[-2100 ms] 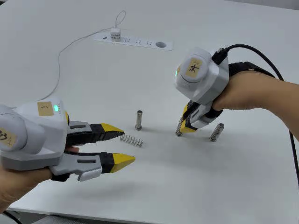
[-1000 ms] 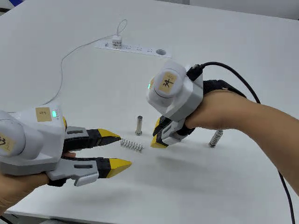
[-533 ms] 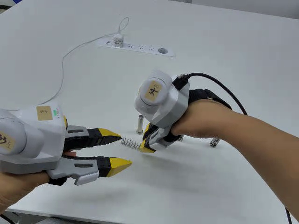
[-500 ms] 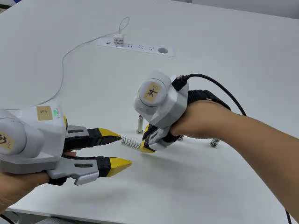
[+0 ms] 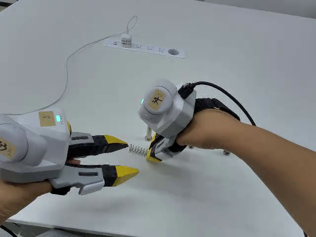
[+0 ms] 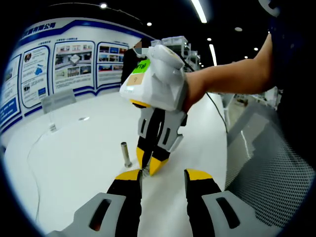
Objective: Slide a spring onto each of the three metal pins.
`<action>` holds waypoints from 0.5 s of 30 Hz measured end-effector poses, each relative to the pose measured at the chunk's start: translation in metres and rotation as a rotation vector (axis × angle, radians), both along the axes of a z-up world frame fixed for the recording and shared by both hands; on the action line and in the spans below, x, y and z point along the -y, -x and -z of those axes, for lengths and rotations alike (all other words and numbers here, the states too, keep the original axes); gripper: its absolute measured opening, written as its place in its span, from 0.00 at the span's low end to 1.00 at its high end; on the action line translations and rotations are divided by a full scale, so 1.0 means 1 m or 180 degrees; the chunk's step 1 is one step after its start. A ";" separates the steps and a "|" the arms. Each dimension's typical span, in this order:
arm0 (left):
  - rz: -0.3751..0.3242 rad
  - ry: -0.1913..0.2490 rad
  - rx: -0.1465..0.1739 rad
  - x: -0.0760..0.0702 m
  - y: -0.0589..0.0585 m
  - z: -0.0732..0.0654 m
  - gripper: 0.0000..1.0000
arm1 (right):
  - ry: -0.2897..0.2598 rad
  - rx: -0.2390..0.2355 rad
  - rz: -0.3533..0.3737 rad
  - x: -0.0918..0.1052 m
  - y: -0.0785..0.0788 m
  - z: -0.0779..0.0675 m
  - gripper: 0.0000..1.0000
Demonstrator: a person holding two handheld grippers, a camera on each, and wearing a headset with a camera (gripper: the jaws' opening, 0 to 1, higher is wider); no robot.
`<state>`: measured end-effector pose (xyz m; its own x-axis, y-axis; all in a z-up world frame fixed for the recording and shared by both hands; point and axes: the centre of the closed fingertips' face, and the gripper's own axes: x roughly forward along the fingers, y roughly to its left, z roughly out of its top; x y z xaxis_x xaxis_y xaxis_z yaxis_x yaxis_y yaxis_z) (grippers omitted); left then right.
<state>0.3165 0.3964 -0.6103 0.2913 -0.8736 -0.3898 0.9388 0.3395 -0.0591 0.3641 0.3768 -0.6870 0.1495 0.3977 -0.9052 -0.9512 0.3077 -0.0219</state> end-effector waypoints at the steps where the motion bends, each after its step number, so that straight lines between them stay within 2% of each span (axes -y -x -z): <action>1: 0.0002 0.0000 0.0002 0.000 0.000 0.000 0.35 | -0.0004 -0.0018 0.0005 0.000 0.001 0.000 0.12; 9: 0.0002 -0.0013 0.0002 -0.001 0.000 0.001 0.35 | 0.0001 -0.0053 -0.0054 0.003 0.009 -0.005 0.12; 15: 0.0029 -0.0033 -0.0012 0.002 0.002 0.003 0.35 | -0.0035 -0.0048 -0.0191 0.006 0.024 -0.021 0.11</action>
<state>0.3147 0.3946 -0.6135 0.2818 -0.8721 -0.3999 0.9416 0.3315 -0.0593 0.3399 0.3711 -0.6659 0.1115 0.4156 -0.9027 -0.9682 0.2502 -0.0044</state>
